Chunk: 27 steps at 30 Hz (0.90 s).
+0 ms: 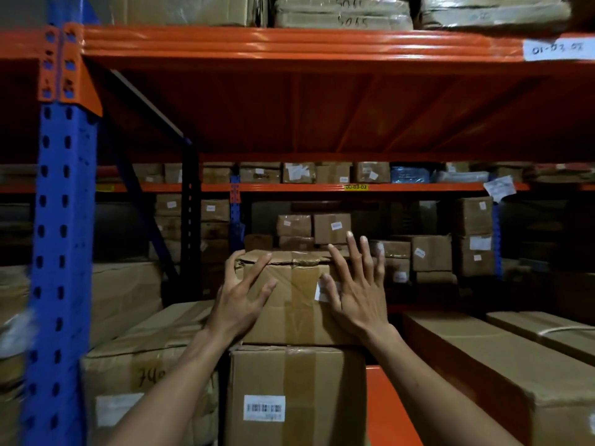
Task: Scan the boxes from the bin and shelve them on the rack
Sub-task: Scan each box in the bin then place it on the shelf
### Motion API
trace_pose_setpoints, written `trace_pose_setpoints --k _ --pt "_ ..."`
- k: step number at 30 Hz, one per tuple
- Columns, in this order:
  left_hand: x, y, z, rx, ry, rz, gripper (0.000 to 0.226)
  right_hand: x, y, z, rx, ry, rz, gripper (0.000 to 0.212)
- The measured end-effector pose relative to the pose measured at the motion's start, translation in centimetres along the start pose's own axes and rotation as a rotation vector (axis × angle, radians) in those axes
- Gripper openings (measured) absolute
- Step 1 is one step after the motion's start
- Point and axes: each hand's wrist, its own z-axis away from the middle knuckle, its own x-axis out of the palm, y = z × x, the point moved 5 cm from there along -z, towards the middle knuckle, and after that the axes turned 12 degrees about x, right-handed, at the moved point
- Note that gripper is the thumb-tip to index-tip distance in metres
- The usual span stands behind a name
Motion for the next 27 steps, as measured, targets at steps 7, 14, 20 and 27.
trace_pose_setpoints --k 7,14,20,27 --pt "1.2 0.4 3.9 -0.138 -0.174 0.067 0.076 -0.6 -0.4 3.5 -0.051 -0.193 0.137 0.074" --pt "-0.1 3.5 10.8 -0.219 -0.366 -0.058 0.073 -4.8 0.4 8.7 -0.018 -0.404 0.135 0.073" --pt "-0.9 11.6 17.4 -0.007 -0.026 -0.066 0.058 -11.1 3.5 15.7 0.127 -0.460 0.054 0.072" --pt "7.6 21.2 28.6 -0.376 -0.344 0.425 0.049 -20.2 10.9 28.3 0.405 -0.710 0.144 0.073"
